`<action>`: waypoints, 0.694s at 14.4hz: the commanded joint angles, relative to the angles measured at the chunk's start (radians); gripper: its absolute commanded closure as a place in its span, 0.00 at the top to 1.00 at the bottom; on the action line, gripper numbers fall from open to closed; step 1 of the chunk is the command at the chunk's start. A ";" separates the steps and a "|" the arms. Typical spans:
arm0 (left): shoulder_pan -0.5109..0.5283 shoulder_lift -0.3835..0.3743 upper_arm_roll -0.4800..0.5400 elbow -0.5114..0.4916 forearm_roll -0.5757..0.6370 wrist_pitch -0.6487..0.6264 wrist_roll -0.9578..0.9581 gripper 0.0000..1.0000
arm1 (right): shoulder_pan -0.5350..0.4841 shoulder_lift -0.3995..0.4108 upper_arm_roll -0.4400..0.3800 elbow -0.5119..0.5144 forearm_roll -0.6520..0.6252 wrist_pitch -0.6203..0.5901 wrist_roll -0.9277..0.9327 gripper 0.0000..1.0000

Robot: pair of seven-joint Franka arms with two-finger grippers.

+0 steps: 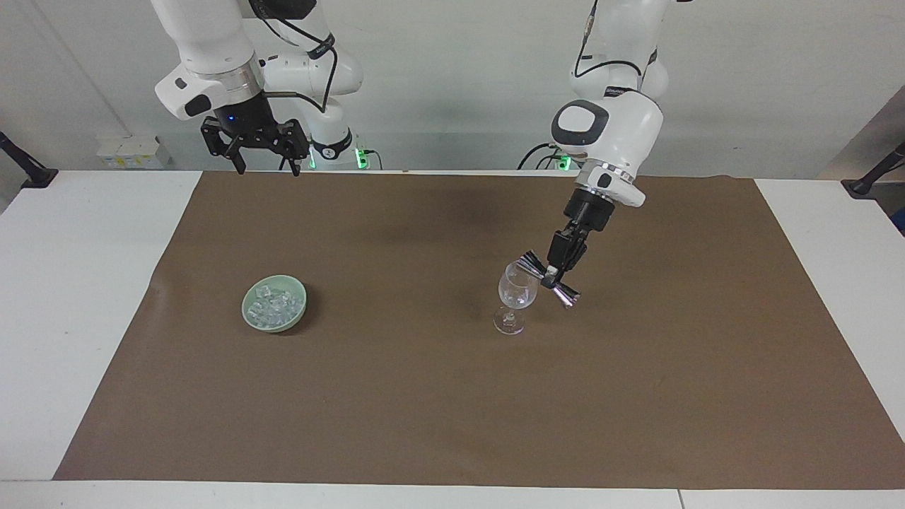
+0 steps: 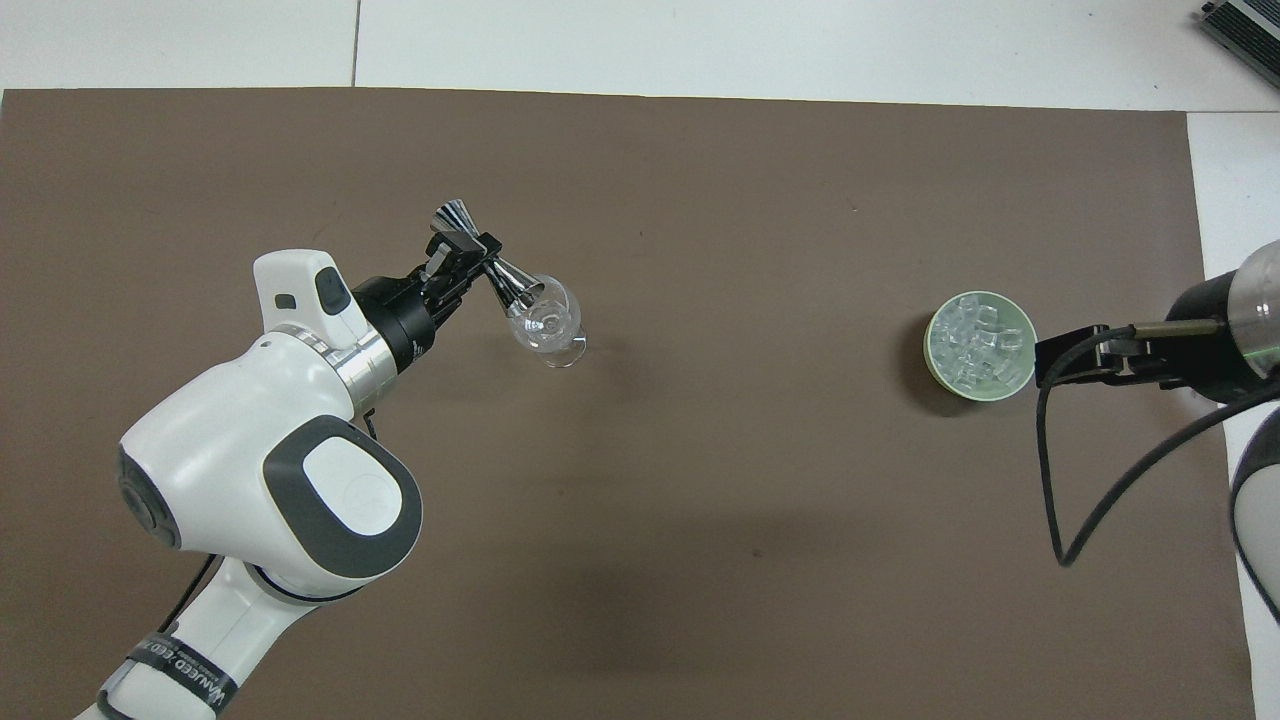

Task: Pour wine and add ice with both arms
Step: 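Hold the metal cup tipped over the glass with the left gripper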

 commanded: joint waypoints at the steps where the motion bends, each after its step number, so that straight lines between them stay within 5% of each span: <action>1: -0.020 0.005 0.014 0.022 0.001 0.018 0.077 0.00 | -0.003 -0.026 -0.003 -0.031 0.018 0.014 -0.026 1.00; 10: -0.020 0.016 0.012 0.036 0.003 0.038 0.144 0.00 | -0.003 -0.026 -0.003 -0.031 0.018 0.014 -0.025 1.00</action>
